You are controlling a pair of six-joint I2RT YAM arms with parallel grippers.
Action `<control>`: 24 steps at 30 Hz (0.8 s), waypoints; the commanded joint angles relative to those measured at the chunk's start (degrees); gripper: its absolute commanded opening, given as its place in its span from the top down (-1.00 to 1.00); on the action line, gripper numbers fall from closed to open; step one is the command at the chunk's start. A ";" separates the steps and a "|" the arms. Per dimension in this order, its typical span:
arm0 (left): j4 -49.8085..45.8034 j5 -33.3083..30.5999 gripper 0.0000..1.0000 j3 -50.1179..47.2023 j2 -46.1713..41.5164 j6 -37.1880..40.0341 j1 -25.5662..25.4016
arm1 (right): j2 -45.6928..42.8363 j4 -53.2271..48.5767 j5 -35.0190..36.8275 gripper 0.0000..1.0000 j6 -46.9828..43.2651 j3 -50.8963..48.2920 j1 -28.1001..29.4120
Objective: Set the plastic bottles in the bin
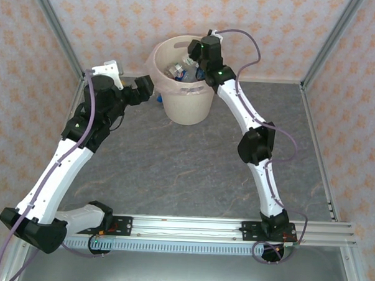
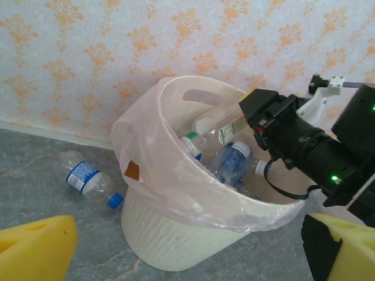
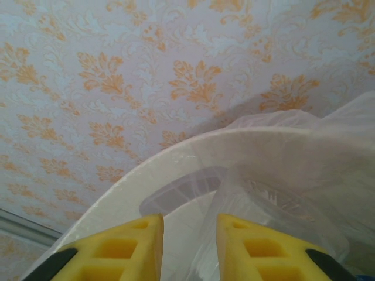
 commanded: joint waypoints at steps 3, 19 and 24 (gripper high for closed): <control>1.91 0.26 -0.98 1.38 4.20 0.05 4.00 | -8.91 1.14 -1.79 0.38 -1.70 0.96 0.07; 10.85 4.76 -0.91 3.05 25.24 -12.57 16.52 | -27.07 -6.51 -1.68 -0.99 -8.08 -10.32 1.69; 12.59 7.70 -0.82 6.88 34.59 -17.29 19.74 | -33.95 -7.35 0.53 -0.99 -8.51 -17.67 2.24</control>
